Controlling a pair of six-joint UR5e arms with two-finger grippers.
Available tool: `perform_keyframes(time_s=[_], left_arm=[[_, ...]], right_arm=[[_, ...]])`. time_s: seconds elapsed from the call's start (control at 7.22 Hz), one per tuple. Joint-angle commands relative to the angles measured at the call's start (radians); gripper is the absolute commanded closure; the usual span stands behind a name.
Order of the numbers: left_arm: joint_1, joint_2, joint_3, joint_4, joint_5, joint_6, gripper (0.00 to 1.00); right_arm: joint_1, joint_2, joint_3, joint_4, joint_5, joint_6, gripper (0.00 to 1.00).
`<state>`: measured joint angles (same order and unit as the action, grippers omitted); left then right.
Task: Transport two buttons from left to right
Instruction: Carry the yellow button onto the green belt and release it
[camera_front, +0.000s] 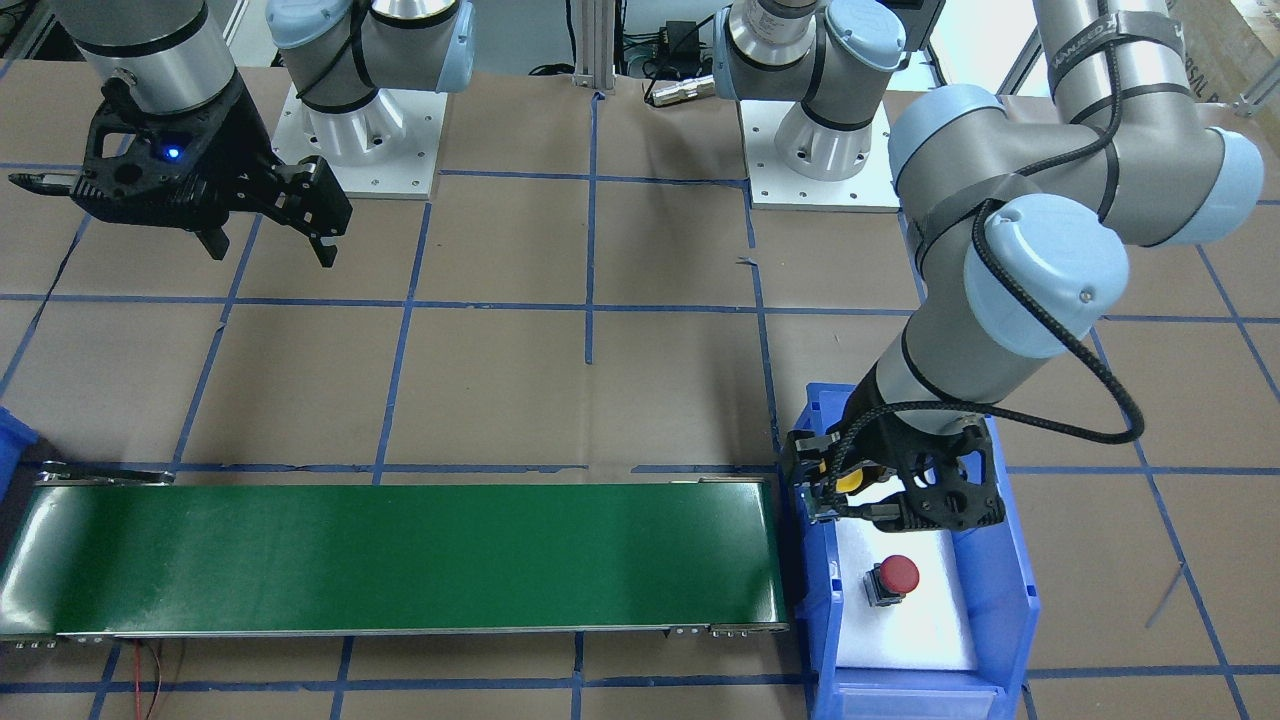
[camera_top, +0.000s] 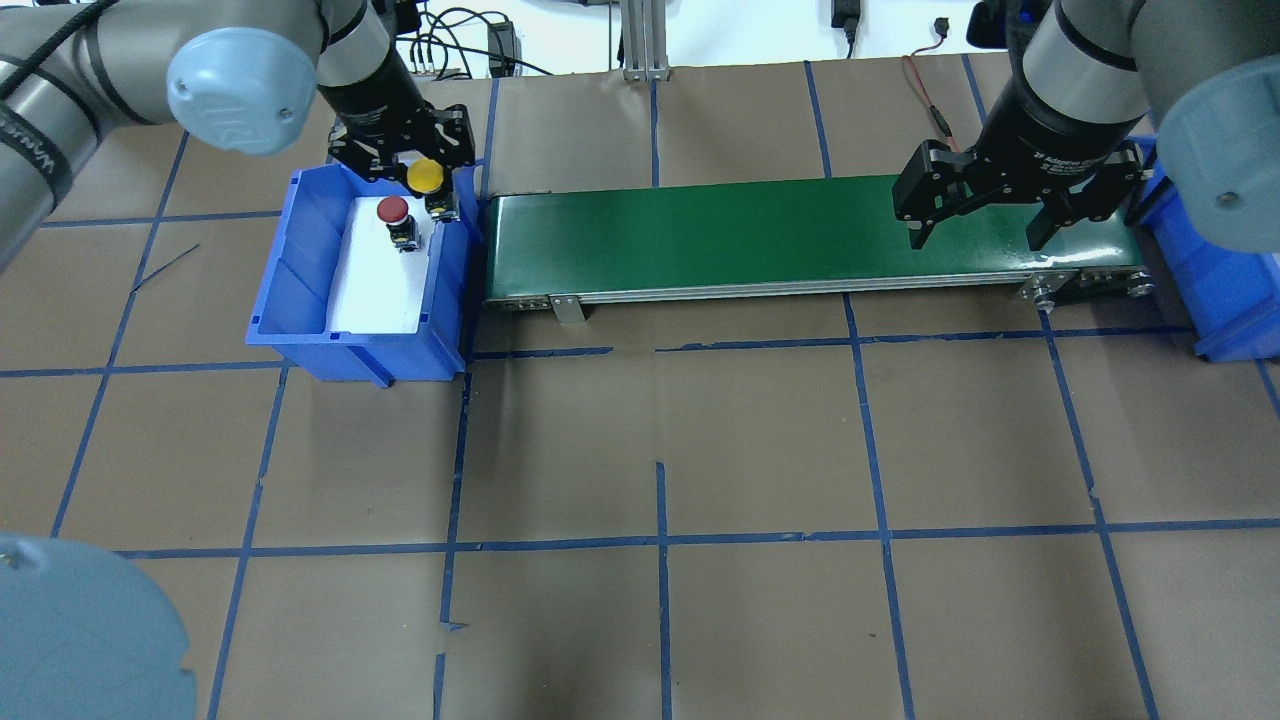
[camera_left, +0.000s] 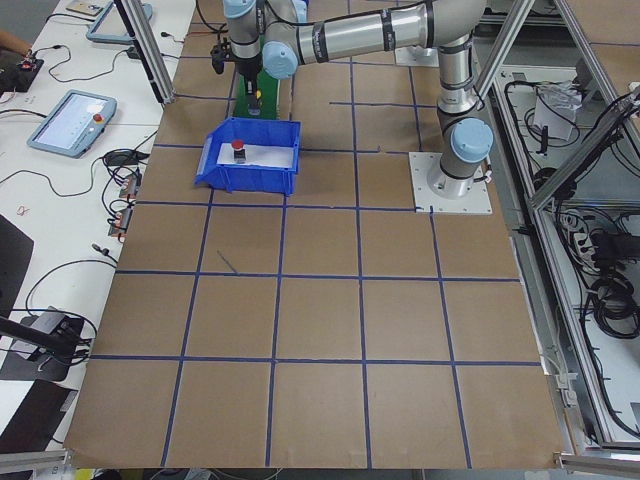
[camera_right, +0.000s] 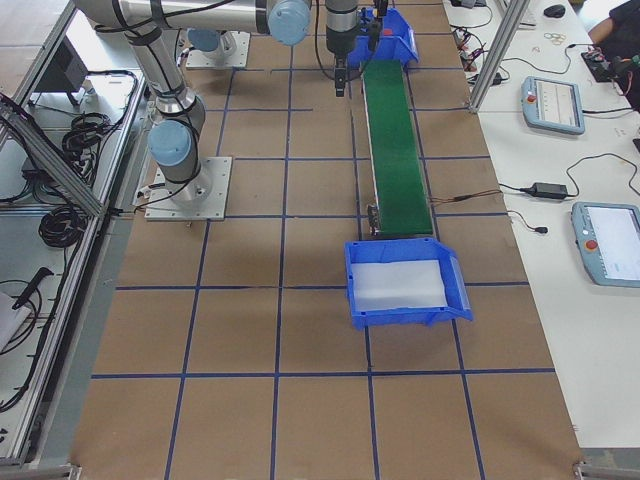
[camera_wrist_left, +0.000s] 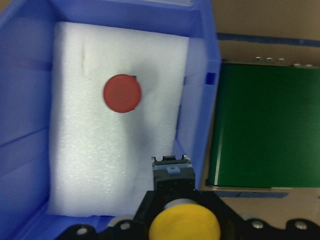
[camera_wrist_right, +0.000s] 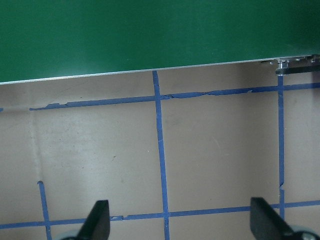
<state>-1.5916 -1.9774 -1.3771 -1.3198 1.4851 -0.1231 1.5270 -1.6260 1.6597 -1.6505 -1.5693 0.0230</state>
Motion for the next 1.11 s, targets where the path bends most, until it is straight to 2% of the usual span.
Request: perform_keyframes(time_s=[0.0, 0.55, 0.97], left_arm=[[-0.069, -0.098, 0.047, 0.080, -0.035, -0.076, 0.75], [-0.070, -0.112, -0.023, 0.111, -0.035, -0.021, 0.74], [-0.070, -0.121, -0.036, 0.207, -0.037, -0.020, 0.73]], right_arm=[[0.001, 0.000, 0.000, 0.001, 0.000, 0.000, 0.00], [-0.001, 0.000, 0.000, 0.002, 0.000, 0.000, 0.00], [-0.001, 0.002, 0.000, 0.002, 0.000, 0.000, 0.00]])
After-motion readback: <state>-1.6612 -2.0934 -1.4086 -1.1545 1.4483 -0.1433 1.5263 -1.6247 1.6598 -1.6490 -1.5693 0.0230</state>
